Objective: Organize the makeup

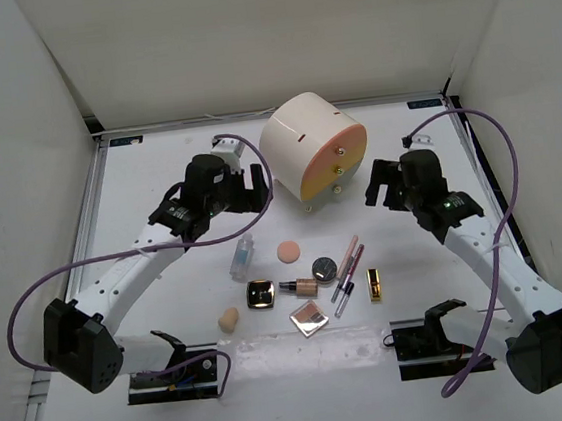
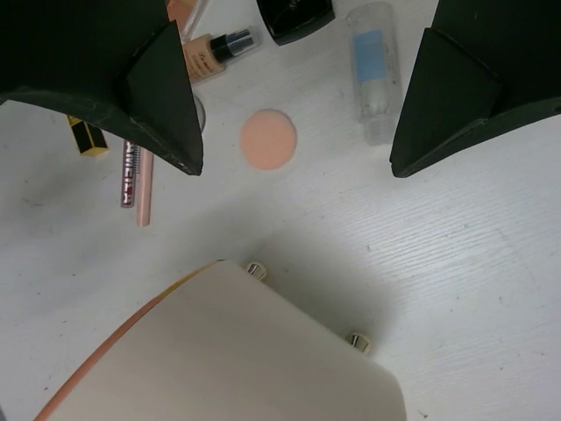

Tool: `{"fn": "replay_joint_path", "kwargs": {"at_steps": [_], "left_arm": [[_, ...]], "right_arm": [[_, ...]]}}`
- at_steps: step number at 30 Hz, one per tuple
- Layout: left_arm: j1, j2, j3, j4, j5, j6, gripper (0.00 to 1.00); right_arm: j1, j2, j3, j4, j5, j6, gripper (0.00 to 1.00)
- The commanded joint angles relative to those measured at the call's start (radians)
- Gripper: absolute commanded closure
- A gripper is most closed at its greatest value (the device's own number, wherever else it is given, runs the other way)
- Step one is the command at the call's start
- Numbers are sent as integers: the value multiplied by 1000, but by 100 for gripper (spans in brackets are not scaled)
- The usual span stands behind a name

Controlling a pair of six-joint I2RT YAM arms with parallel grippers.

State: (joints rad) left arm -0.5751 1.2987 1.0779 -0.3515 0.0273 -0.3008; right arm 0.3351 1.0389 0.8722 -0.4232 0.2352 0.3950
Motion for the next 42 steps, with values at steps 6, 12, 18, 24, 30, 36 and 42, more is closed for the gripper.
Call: {"fn": "replay_joint_path", "kwargs": {"at_steps": [6, 12, 18, 24, 30, 36, 42], "left_arm": [[4, 57, 95, 60, 31, 3, 2], [64, 232, 272, 63, 163, 106, 2], [126, 358, 363, 78, 371, 192, 2], [127, 413, 398, 75, 396, 221, 2], [130, 481, 447, 66, 408, 235, 2], [146, 536, 494, 57, 415, 238, 2], [155, 597, 562, 45, 411, 232, 2]], "right_arm": [[8, 16, 30, -12, 114, 28, 1], [27, -11, 8, 86, -121, -128, 1], [42, 35, 34, 190, -387, -241, 6], [45, 136, 118, 285, -452, -289, 21], [45, 311, 257, 304, -462, -370, 42], [36, 404, 338, 282, -418, -416, 37], [9, 440, 395, 239, -404, -459, 35]]}}
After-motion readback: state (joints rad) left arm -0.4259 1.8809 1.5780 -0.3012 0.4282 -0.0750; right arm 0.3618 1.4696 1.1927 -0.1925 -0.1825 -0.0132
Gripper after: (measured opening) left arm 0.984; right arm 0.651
